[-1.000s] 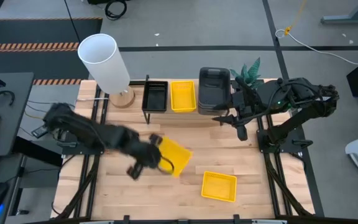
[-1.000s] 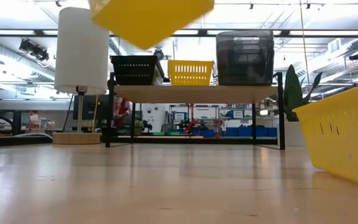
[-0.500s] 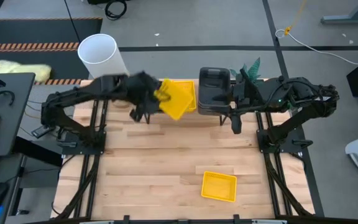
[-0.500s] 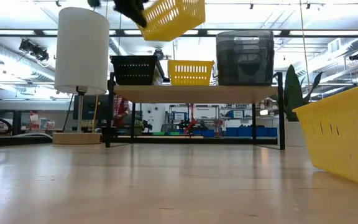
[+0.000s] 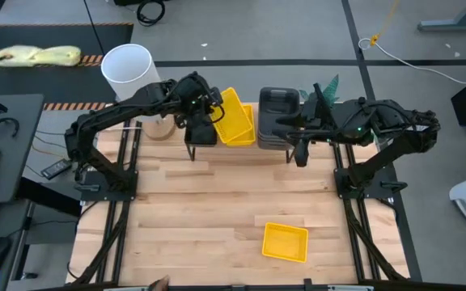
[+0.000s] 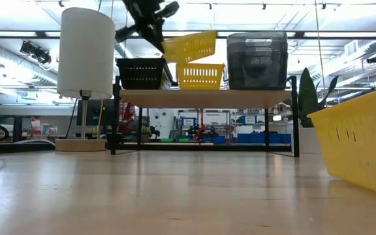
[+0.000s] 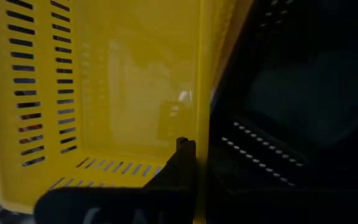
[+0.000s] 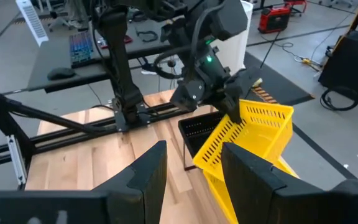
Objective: Stack baskets on shelf by color
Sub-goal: Stack the left yellow basket on top of the yellow basket on the shelf
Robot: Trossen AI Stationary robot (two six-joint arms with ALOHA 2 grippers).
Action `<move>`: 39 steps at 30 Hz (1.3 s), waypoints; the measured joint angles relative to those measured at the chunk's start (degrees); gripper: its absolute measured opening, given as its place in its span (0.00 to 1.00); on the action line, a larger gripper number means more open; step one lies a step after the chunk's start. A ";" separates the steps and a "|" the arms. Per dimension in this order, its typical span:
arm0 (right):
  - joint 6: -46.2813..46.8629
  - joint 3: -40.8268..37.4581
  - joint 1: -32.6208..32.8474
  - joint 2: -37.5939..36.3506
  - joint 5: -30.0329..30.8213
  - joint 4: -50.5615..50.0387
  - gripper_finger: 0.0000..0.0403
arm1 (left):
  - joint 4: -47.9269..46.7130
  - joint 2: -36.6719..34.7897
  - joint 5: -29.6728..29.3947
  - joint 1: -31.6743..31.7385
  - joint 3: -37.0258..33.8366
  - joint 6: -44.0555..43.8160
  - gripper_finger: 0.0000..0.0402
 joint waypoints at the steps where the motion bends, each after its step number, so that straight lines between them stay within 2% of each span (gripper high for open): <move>1: 0.04 0.00 0.00 0.00 0.24 0.00 0.39 | 0.81 0.47 -0.03 0.01 -0.02 1.01 0.03; 16: -0.41 0.00 -0.37 0.02 0.64 0.00 0.39 | 2.76 4.34 3.27 0.33 0.02 2.95 0.03; 23: -0.96 0.00 -0.37 0.02 0.61 -0.10 0.39 | 2.57 4.91 3.68 0.33 -0.07 -0.21 0.04; 32: -2.15 0.00 -0.37 0.02 0.44 -0.09 0.39 | 2.69 4.92 5.64 0.31 -0.09 -3.84 0.19; 39: -3.31 0.00 -0.37 0.02 0.08 -0.07 0.39 | 4.41 4.92 3.18 0.31 -0.09 -8.43 0.34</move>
